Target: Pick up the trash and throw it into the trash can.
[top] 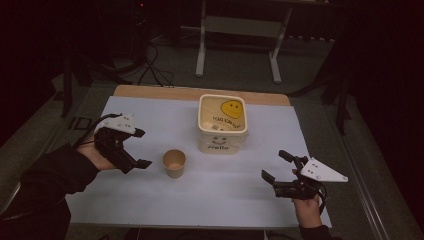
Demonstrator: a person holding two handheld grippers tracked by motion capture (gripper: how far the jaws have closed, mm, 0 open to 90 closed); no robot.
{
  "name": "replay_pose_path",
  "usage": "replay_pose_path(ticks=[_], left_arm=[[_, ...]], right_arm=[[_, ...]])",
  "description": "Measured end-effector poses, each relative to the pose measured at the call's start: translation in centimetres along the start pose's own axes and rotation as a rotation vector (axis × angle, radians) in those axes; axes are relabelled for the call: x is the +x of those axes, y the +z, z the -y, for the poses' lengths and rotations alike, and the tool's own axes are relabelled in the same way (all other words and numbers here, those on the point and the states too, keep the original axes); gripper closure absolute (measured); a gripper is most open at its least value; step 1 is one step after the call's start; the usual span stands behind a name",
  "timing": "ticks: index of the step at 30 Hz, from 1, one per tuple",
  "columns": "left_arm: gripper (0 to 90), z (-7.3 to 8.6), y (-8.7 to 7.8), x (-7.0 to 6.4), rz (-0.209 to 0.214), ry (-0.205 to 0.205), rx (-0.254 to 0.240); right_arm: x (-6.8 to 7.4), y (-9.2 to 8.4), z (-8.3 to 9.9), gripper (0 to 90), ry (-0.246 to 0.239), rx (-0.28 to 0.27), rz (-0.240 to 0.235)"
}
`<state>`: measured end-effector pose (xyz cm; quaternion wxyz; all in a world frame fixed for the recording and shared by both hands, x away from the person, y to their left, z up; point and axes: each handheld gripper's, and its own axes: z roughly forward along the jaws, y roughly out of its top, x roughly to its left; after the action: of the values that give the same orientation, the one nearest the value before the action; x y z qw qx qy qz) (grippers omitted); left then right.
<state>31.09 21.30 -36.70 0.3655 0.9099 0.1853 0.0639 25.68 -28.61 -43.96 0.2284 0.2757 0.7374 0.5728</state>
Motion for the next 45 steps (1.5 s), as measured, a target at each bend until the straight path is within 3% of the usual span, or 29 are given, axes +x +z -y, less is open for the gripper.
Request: replay_pose_path(ticks=[11, 20, 34, 35, 45], left_arm=[[0.5, -2.2, 0.7, 0.0, 0.002, 0.054, 0.102], [0.5, -3.4, 2.4, -0.4, 0.014, 0.089, 0.197], [0.4, -4.3, 5.1, -0.2, 0.044, 0.120, 0.325], [0.4, -4.3, 5.3, -0.3, 0.029, 0.126, 0.334], [0.4, -4.5, 7.7, -0.1, 0.075, 0.131, 0.402]], right_arm=[[0.0, 0.1, 0.0, 11.0, 0.001, 0.004, 0.001], [0.0, 0.1, 0.1, 11.0, 0.003, 0.010, 0.001], [0.1, 0.2, 0.1, 11.0, -0.002, 0.017, -0.006], [0.1, 0.2, 0.1, 11.0, -0.003, 0.018, -0.006], [0.0, 0.3, 0.2, 11.0, -0.007, 0.022, -0.011]])
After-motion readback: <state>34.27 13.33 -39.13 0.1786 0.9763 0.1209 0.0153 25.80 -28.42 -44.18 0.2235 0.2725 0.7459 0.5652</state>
